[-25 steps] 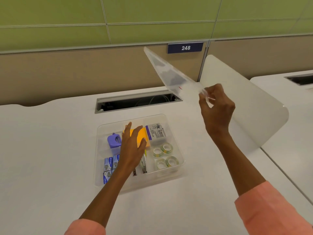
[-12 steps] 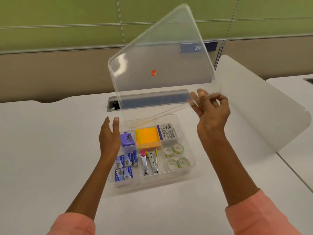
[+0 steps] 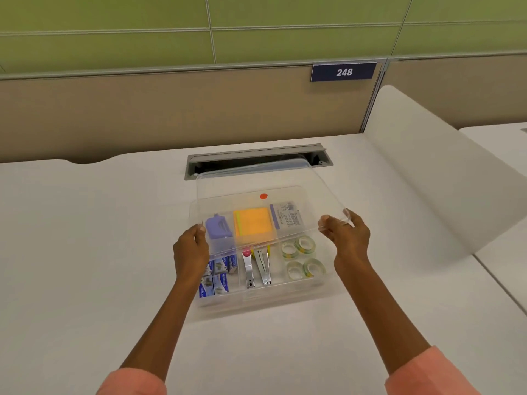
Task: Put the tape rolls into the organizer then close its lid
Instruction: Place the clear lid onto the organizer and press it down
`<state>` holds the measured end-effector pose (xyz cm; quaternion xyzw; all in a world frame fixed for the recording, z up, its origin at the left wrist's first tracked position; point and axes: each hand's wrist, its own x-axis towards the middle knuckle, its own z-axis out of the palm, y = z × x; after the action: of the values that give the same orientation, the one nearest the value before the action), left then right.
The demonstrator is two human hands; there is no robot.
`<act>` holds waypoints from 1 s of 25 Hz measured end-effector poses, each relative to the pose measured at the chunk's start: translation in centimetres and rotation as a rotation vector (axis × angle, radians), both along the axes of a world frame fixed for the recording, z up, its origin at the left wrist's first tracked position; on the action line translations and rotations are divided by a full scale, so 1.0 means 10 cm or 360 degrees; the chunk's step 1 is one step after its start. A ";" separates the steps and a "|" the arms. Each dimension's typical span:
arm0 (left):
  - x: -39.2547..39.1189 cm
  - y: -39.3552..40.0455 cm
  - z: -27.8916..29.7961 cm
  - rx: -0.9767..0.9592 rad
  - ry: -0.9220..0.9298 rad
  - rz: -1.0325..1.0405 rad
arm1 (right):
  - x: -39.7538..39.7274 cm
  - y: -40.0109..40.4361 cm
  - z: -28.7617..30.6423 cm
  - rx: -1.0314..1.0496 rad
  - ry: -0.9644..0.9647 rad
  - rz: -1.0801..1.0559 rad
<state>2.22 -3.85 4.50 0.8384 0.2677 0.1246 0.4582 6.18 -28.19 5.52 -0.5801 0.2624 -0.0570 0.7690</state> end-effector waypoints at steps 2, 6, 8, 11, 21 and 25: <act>0.02 0.01 -0.04 0.0039 0.0031 0.0018 | -0.08 0.00 -0.08 -0.0261 0.0062 0.0061; -0.02 0.08 -0.13 0.0151 0.0036 0.0056 | -0.23 -0.05 -0.12 -0.0645 0.0103 0.0159; -0.09 0.11 -0.17 0.0204 0.0015 0.0081 | -0.28 -0.04 -0.12 -0.0773 0.0085 0.0205; -0.21 0.15 -0.24 0.0189 0.0019 0.0132 | -0.32 -0.02 -0.18 -0.0865 0.0046 0.0241; -0.47 0.24 -0.35 -0.0166 0.0004 0.0241 | -0.47 -0.12 -0.43 -0.0714 0.0087 0.0175; -0.53 0.25 -0.36 -0.0307 -0.0060 0.0247 | -0.59 -0.22 -0.52 -0.0500 0.0134 0.0203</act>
<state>-3.13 -1.39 0.87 0.7646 0.3340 0.1490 0.5307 0.30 -30.35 0.36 -0.7106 0.2448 -0.0242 0.6592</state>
